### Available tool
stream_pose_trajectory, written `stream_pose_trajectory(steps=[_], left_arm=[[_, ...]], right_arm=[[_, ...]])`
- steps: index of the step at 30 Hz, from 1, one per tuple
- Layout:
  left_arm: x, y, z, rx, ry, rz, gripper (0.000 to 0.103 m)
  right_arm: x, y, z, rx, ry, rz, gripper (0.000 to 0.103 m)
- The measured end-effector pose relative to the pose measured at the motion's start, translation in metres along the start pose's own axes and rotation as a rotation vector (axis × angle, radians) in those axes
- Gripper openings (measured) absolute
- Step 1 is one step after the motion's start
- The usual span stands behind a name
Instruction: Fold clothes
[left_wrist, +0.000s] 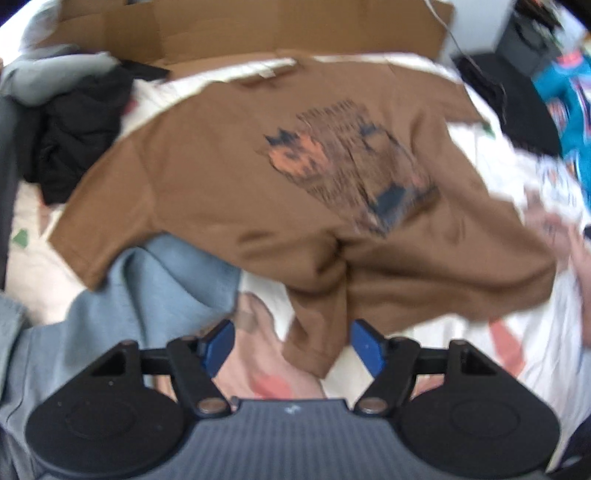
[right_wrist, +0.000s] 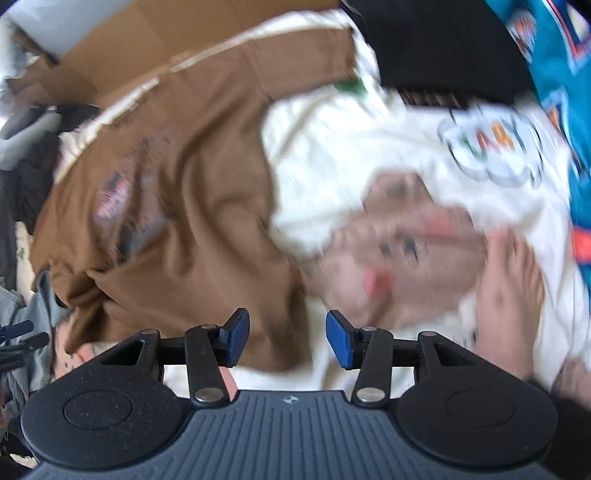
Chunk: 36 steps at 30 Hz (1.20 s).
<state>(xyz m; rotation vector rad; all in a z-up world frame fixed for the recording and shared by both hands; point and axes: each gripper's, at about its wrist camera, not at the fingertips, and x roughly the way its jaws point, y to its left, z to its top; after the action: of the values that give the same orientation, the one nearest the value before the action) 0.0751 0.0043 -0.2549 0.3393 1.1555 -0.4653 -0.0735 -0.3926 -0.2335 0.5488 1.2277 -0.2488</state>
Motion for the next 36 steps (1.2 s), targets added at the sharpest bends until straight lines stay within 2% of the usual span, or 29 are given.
stream_pose_trajectory(steps=[4,6,7,10,12,15,16,17,19,23,25,27,28,29,30,36], left_arm=[[0.024,-0.009,-0.018,-0.037,0.003,-0.01,0.072],[0.034,-0.011,-0.023,-0.031,0.018,0.003,0.067],[0.037,-0.011,-0.024,-0.034,0.02,0.008,0.06],[0.039,-0.004,-0.025,-0.085,-0.008,-0.009,0.05],[0.042,0.0,-0.026,-0.113,-0.004,-0.022,0.049],[0.05,-0.002,-0.028,-0.096,0.013,-0.029,0.047],[0.052,-0.002,-0.029,-0.093,0.014,-0.032,0.041],[0.053,-0.001,-0.031,-0.098,0.014,-0.04,0.027],[0.054,0.001,-0.033,-0.123,0.014,-0.05,0.013],[0.039,0.004,-0.042,-0.168,-0.013,-0.053,0.01],[0.029,0.005,-0.047,-0.193,-0.021,-0.066,0.009],[0.017,0.008,-0.05,-0.227,-0.026,-0.073,0.009],[0.012,0.011,-0.052,-0.253,-0.032,-0.079,0.009],[0.006,0.014,-0.054,-0.28,-0.039,-0.085,0.009],[0.001,0.017,-0.057,-0.308,-0.048,-0.087,0.009],[-0.03,0.035,-0.078,-0.458,-0.09,-0.089,0.008]], right_arm=[[0.005,-0.003,-0.021,0.013,0.035,-0.015,0.053],[0.01,-0.002,-0.025,-0.002,0.045,-0.016,0.053],[0.012,-0.001,-0.026,-0.01,0.047,-0.016,0.053],[0.021,0.003,-0.026,-0.045,0.055,0.002,0.053],[0.027,0.006,-0.023,-0.07,0.058,0.002,0.053],[0.04,0.006,-0.016,-0.058,0.061,0.008,0.053],[0.045,0.005,-0.015,-0.05,0.062,0.012,0.053],[0.051,0.006,-0.014,-0.05,0.065,0.014,0.053],[0.063,0.006,-0.012,-0.051,0.072,0.017,0.053],[0.088,0.004,-0.014,-0.038,0.112,0.027,0.052],[0.1,0.006,-0.017,-0.056,0.135,0.019,0.04],[0.108,0.009,-0.019,-0.072,0.142,0.024,0.02],[0.109,0.01,-0.02,-0.073,0.14,0.031,0.017],[0.108,0.011,-0.02,-0.078,0.136,0.037,0.009],[0.107,0.012,-0.02,-0.083,0.133,0.043,0.005],[0.082,0.024,-0.015,-0.183,0.098,0.017,0.004]])
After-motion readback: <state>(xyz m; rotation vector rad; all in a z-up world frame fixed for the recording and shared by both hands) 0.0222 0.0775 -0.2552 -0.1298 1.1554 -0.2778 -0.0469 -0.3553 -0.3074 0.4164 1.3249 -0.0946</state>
